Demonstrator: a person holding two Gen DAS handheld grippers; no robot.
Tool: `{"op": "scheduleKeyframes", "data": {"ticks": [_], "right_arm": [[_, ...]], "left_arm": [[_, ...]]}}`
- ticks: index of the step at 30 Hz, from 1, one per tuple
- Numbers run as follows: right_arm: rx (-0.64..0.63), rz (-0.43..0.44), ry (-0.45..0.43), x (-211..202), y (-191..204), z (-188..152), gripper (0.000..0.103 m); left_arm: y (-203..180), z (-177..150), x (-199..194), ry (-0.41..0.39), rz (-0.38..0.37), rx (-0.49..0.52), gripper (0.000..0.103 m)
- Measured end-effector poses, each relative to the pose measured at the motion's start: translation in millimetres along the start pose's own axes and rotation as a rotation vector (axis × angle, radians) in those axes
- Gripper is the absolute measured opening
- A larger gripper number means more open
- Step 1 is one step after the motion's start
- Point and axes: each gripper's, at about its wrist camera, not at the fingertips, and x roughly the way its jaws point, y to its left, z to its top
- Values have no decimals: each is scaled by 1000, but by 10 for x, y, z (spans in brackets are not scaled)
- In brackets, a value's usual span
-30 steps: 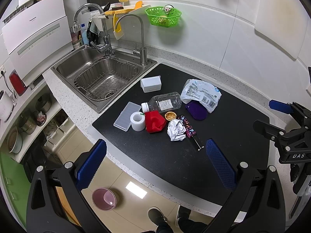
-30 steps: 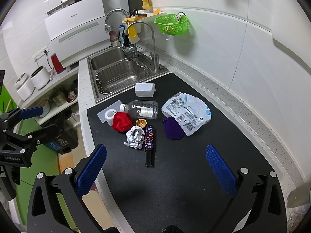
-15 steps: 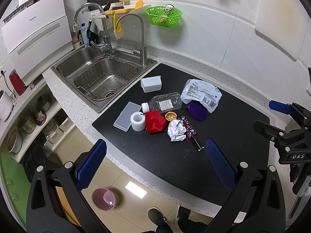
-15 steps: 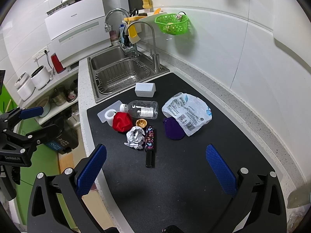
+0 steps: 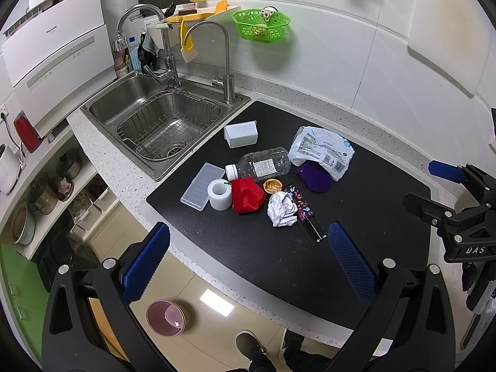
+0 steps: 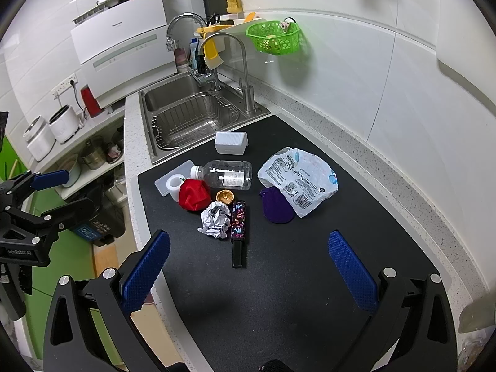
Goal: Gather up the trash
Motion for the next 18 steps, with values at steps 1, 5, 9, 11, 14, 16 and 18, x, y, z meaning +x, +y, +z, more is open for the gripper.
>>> {"op": "scheduleKeyframes", "data": {"ticks": [1,5,9,11,14,16,18], "right_arm": [[1,2,2,14,15,-12,98],[-5,-16,10,91,7,-5,98],[38,-14,50,219,-97,27,98],[76,-25,74,305,-182,32,98],[94,-32,102,469,-281,38,98],[88,-42,107,559,-335,57,98],[76,-59,109,666,-384,109,98]], "left_arm": [[4,-3,0,1,-4,-2,100],[24,-9,53,11,-11,-8,100],[55,11,112,11,-13,-17,100],[72,51,155,9,-21,-23,100],[98,70,171,11,-38,-41,100],[121,83,191,23,-53,-60,100],[134,91,216,30,-51,-72,100]]}}
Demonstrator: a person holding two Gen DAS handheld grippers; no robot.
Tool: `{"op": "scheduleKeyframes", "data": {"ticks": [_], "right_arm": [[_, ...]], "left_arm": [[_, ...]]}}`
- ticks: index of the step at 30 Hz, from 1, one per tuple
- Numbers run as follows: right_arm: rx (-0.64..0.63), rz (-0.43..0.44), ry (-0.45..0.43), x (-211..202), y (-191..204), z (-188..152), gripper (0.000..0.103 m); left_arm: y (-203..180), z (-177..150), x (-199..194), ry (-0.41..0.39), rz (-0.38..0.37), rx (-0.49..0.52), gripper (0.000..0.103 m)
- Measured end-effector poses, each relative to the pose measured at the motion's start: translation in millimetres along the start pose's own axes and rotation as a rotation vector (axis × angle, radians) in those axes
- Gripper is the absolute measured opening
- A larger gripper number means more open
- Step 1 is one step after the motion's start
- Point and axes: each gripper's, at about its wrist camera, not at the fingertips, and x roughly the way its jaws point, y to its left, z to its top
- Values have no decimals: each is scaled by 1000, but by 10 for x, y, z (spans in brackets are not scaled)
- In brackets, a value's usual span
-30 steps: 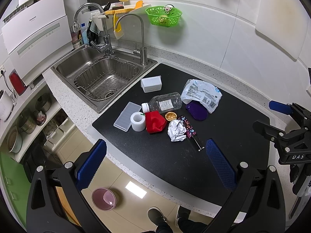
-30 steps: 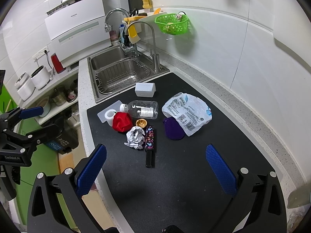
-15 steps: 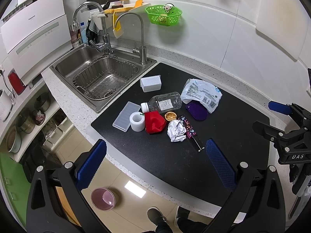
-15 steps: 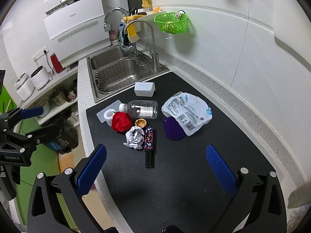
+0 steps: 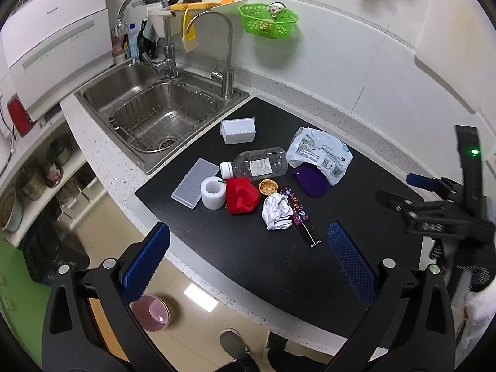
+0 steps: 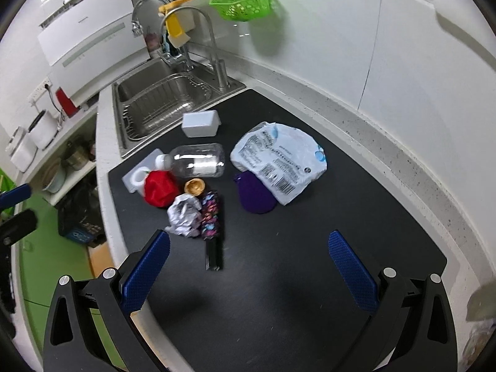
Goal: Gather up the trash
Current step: 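Grasp the white plastic bag with the right tool while the left tool grasps the crumpled foil ball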
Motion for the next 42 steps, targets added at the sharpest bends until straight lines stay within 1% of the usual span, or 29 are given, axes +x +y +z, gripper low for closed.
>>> {"op": "scheduleKeyframes", "data": {"ticks": [5,7,8,13,16,22,24,26,27,28,29,30,32,33,35,36,37,42], "right_arm": [[-74,-81,28,388,-43,174,98],[-104,-113,45,580,-56,240,98],[-109,-128,54,694,-72,277,98],[-127,-137,99,1110,-144,411,98],[-142,-137,125,1323,-155,452,98],[-179,-144,172,1641,-156,492,98],[-185,-153,178,1713,-166,500,92],[-188,-158,203,1806,-193,511,68],[-187,-160,208,1834,-208,520,61],[-185,-163,212,1851,-220,520,50],[-184,-161,213,1861,-235,518,46],[-186,-160,209,1860,-234,520,43],[-193,-159,197,1842,-239,521,33],[-192,-159,192,1834,-250,522,31],[-190,-161,180,1811,-273,530,19],[-187,-160,176,1793,-275,524,18],[-180,-160,169,1756,-290,521,10],[-143,-142,151,1522,-368,446,7]], "left_arm": [[3,20,48,7,12,9,100],[-2,27,62,-9,35,35,100],[6,37,75,-8,32,41,100],[107,63,145,6,-21,12,100],[123,74,225,12,-26,19,100],[215,121,321,21,-21,-31,100],[244,133,341,21,-6,-49,100],[268,142,353,14,-6,-66,100],[269,142,361,15,-11,-68,100],[265,146,372,13,-12,-65,100],[255,147,381,12,-11,-61,100],[242,149,396,14,-13,-57,100],[211,151,430,17,-16,-48,100],[189,152,458,20,-24,-42,100],[143,152,518,25,-35,-32,100],[114,145,556,29,-43,-27,100],[81,143,614,38,-53,-24,100],[-37,120,889,78,-78,-18,100]]}}
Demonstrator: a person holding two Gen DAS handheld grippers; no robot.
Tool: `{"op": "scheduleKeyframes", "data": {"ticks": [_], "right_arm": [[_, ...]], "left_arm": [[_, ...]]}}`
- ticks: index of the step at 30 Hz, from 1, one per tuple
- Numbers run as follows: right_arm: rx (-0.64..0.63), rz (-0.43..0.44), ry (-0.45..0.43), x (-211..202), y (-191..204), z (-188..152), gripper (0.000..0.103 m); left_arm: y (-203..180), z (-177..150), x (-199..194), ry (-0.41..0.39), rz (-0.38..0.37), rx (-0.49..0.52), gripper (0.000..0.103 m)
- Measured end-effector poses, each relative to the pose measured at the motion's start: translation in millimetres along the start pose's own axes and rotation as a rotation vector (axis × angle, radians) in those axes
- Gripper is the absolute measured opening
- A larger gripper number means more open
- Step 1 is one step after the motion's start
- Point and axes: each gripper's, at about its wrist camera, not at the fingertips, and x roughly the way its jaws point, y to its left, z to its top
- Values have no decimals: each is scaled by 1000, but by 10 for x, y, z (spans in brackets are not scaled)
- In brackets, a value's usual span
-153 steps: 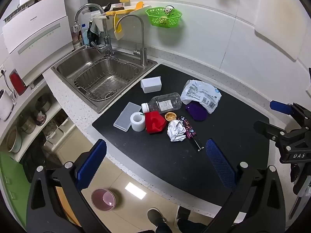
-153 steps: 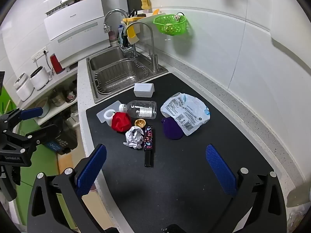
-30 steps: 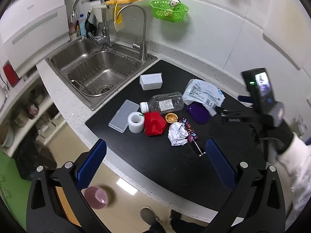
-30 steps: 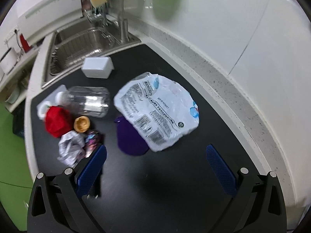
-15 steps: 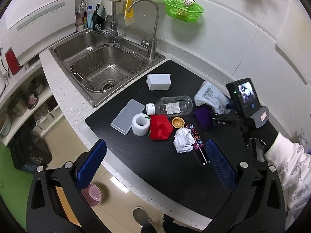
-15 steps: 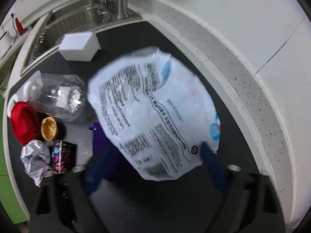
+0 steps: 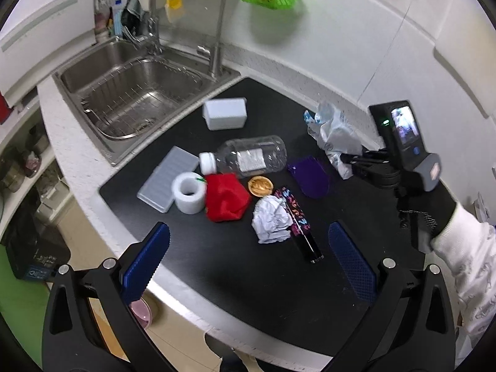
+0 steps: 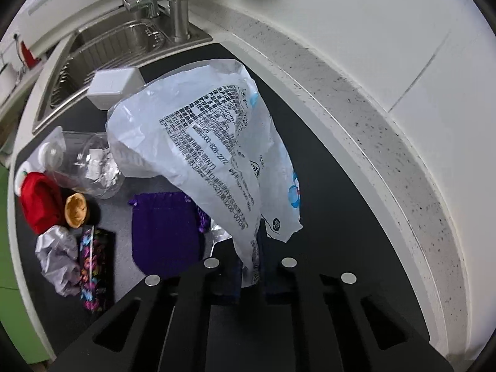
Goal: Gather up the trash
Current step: 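Grasp the white plastic bag with the right tool while the left tool grasps the crumpled foil ball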
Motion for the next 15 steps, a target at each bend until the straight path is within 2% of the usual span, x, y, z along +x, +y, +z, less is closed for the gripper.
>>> {"op": "scheduleKeyframes", "data": {"ticks": [9,15], "right_arm": [[32,33,-51,-339,-89,-180,7],[33,48,-74,-467,-143,-257,7]], "left_arm": [[-142,-31,619,83,-15,-5,100],[-112,-125,1030,137,-19,-45,99]]}}
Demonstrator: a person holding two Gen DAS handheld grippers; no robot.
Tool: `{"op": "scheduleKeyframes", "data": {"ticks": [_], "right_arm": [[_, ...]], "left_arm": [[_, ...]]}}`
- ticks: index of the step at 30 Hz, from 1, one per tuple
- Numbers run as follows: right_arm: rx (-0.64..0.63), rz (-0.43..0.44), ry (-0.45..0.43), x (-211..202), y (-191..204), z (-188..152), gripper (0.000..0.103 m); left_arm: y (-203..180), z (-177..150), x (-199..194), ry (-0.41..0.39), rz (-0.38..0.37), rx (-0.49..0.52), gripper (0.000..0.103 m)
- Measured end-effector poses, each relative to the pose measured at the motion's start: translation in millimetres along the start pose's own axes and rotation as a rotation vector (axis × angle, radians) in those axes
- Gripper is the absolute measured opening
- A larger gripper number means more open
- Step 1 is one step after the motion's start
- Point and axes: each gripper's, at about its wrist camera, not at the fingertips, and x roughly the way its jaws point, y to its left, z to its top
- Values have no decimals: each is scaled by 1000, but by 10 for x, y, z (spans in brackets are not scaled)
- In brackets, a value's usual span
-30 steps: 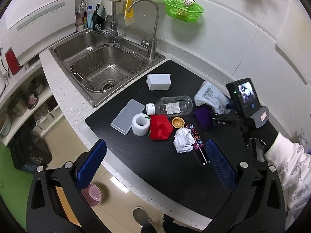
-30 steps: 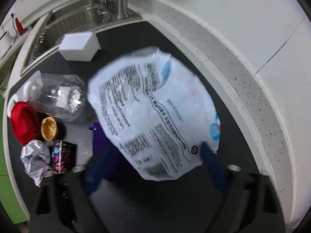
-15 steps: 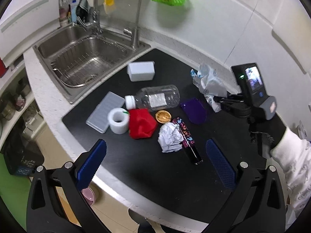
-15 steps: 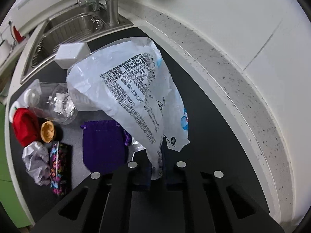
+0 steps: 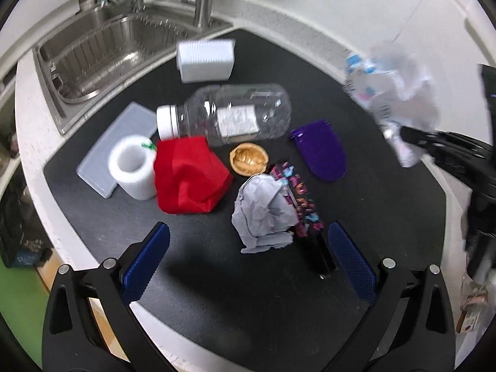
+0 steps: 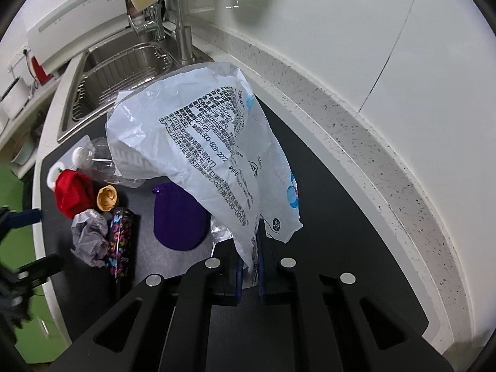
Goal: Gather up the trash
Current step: 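Grasp the white plastic bag with the right tool while the left tool grasps the crumpled foil ball, then carry both items to the pink wastebasket and open both tools to drop them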
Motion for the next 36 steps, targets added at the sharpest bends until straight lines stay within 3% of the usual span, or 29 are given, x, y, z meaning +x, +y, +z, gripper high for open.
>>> {"op": "scheduleKeyframes", "data": {"ticks": [1,3,7,11,14,24,31,36], "right_arm": [[1,1,-2,-14,-15,-12,7],[3,6,0,-34,-33,-37,7],[1,14,2,-34,-47,-50,7],[3,22,6,-45,-106,-77,7],[0,27,4,-48,-110,-78,7],[-4,40,-32,-219,-120,-144,7],[-52,88,-73,-494,96,-195,7],[-127,175,-105,-682,516,-228,7]], "left_arm": [[11,-5,64,8,-3,-12,97],[18,-12,174,32,1,-25,80],[43,-30,324,47,-5,-50,76],[44,3,377,24,-16,-68,66],[23,47,404,21,-30,-74,45],[-17,-40,162,-38,-88,-75,41],[-56,-132,-397,-142,-69,-42,41],[166,-385,-887,-215,-14,-60,41]]}}
